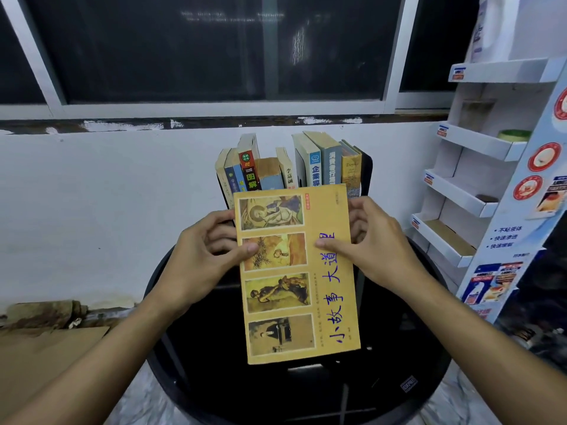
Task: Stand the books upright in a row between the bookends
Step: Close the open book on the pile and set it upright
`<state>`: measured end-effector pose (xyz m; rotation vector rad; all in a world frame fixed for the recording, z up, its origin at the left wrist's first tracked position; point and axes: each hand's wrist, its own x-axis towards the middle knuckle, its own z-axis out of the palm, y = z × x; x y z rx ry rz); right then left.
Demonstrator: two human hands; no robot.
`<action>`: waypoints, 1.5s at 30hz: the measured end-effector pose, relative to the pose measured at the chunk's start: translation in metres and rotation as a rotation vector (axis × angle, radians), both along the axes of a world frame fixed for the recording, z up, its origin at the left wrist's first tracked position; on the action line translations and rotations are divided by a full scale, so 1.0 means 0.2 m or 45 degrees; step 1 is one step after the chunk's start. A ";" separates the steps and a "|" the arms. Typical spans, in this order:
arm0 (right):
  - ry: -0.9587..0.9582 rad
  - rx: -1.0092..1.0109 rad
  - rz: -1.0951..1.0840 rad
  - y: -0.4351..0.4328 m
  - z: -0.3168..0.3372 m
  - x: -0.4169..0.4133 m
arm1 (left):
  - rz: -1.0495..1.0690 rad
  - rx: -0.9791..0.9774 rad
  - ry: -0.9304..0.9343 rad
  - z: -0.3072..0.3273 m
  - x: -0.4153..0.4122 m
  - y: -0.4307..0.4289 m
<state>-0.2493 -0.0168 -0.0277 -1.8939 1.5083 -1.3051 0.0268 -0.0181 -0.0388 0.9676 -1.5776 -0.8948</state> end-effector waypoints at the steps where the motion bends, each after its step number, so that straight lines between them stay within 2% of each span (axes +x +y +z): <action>1: 0.008 -0.041 0.003 0.01 0.01 -0.01 | -0.001 -0.022 -0.003 0.01 0.00 0.01; 6: 0.060 -0.202 -0.010 0.03 0.04 -0.03 | 0.005 -0.111 -0.060 0.04 -0.03 0.05; 12: 0.120 -0.177 -0.019 0.04 0.02 -0.06 | -0.017 -0.144 -0.135 0.04 -0.06 0.10; 17: 0.179 -0.344 -0.270 0.10 0.00 -0.02 | -0.027 -0.189 -0.197 0.04 -0.12 0.16; 20: 0.154 -0.454 -0.151 0.20 0.02 0.06 | -0.021 -0.223 -0.217 0.05 -0.17 0.19; 24: 0.153 -0.372 -0.073 0.32 0.10 0.15 | 0.022 -0.297 -0.266 0.07 -0.25 0.24; 28: 0.208 -0.306 -0.177 0.37 0.19 0.18 | 0.042 -0.369 -0.290 0.08 -0.34 0.29; 32: 0.279 -0.328 -0.328 0.41 0.26 0.17 | -0.049 -0.333 -0.194 0.07 -0.43 0.33; 37: 0.400 -0.339 -0.468 0.39 0.28 0.10 | -0.128 -0.334 -0.190 0.01 -0.52 0.37; 45: 0.393 -0.345 -0.482 0.38 0.29 0.05 | -0.133 -0.257 -0.274 -0.06 -0.60 0.36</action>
